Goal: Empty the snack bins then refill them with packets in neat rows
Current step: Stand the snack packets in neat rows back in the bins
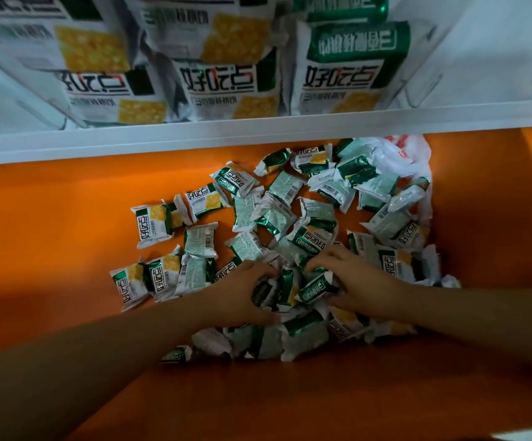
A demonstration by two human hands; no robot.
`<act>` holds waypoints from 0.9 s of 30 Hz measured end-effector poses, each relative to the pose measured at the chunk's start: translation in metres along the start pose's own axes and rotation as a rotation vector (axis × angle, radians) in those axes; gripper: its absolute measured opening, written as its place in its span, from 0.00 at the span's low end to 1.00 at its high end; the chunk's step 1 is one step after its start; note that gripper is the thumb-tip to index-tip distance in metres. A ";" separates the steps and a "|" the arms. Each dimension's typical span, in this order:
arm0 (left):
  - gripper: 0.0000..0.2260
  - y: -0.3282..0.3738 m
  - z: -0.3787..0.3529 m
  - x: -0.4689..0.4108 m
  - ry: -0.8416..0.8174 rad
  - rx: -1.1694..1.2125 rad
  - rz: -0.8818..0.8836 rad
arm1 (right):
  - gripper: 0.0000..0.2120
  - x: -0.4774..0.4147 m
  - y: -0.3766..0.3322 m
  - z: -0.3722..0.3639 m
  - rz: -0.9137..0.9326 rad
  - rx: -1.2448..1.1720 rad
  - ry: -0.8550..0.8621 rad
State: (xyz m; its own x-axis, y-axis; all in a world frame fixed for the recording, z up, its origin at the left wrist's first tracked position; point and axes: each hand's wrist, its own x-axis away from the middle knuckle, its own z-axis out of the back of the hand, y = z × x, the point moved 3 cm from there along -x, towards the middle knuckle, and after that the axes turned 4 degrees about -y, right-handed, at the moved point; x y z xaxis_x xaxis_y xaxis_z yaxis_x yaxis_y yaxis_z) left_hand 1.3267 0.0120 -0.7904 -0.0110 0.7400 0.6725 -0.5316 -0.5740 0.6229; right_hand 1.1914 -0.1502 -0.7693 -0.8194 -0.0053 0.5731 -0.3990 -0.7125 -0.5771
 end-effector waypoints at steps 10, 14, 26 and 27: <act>0.48 -0.005 -0.018 0.017 0.005 -0.048 0.106 | 0.34 0.003 0.005 0.010 -0.073 -0.090 0.030; 0.47 -0.004 -0.018 0.017 0.026 -0.005 0.123 | 0.48 0.018 0.002 0.005 -0.062 -0.065 -0.146; 0.45 -0.005 -0.024 0.016 0.008 0.114 0.131 | 0.48 0.018 -0.008 -0.036 -0.125 -0.022 -0.122; 0.44 -0.005 -0.024 0.015 0.017 0.124 0.119 | 0.46 0.016 -0.007 -0.036 -0.120 -0.032 -0.102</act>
State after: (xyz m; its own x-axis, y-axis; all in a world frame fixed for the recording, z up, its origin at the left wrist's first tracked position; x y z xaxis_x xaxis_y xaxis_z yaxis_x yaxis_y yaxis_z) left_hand 1.3090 0.0340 -0.7929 -0.0825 0.6692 0.7385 -0.4166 -0.6963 0.5845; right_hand 1.1659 -0.1198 -0.7770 -0.7196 0.0057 0.6943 -0.5057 -0.6896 -0.5184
